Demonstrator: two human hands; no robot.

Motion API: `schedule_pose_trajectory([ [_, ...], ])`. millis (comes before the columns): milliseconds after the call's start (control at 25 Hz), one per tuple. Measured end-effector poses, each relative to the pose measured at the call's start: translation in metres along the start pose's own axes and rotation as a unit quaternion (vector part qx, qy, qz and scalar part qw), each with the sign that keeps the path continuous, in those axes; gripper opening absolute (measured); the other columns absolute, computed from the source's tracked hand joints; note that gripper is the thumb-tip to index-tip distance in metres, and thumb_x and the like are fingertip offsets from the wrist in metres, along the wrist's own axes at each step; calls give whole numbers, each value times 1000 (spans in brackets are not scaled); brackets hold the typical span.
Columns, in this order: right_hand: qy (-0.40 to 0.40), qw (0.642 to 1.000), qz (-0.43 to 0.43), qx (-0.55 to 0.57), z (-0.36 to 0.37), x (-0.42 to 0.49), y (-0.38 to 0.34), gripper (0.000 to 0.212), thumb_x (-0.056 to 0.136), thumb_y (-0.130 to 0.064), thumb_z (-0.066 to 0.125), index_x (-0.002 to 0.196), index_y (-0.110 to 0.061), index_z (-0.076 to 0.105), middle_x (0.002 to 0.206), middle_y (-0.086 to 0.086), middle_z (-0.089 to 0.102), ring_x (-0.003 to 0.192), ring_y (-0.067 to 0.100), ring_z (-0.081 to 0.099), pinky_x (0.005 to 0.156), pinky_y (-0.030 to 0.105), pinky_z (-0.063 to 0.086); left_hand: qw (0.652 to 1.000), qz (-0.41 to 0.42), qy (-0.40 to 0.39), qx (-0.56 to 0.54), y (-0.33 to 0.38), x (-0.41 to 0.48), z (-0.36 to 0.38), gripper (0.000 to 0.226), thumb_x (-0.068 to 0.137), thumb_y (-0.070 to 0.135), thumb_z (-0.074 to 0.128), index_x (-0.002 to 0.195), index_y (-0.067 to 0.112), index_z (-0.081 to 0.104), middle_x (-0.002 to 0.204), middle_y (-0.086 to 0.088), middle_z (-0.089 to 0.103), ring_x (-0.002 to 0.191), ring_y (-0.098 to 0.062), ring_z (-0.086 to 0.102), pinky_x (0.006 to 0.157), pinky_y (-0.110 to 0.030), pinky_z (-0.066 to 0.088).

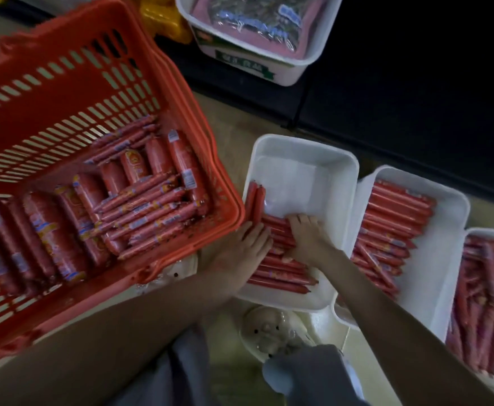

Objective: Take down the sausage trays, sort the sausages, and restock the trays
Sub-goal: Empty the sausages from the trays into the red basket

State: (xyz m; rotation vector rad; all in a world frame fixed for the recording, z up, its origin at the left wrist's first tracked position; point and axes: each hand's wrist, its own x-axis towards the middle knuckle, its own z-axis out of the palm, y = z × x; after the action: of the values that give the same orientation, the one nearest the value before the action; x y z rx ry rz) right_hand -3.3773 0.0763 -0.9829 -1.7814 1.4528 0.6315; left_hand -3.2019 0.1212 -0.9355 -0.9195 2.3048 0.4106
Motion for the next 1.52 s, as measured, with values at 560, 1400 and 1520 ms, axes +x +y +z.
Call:
schedule_pose_trajectory([
  [560, 20, 852, 63, 519, -35, -92, -11, 13, 84, -7, 61, 91, -18, 64, 67, -3, 65, 62, 11, 61, 54, 20, 46, 659, -155, -1, -736, 17, 13, -61, 33, 95, 41, 50, 120, 21, 57, 116, -2, 65, 112, -18, 59, 96, -30, 44],
  [1400, -73, 804, -142, 573, -190, -132, -190, 29, 79, -11, 63, 107, -4, 64, 98, 19, 70, 85, 26, 68, 76, 33, 58, 342, -163, 221, -899, -109, -174, -146, 17, 97, 18, 52, 107, 11, 64, 102, -8, 72, 94, -20, 69, 86, -37, 56],
  [1520, -14, 867, -165, 469, -187, -100, -232, 17, 89, -7, 61, 106, -8, 62, 95, 9, 70, 85, 18, 65, 82, 34, 53, 308, -255, 280, -873, -153, -204, -99, 11, 98, 20, 50, 92, 16, 58, 79, -3, 70, 67, -13, 68, 65, -25, 58],
])
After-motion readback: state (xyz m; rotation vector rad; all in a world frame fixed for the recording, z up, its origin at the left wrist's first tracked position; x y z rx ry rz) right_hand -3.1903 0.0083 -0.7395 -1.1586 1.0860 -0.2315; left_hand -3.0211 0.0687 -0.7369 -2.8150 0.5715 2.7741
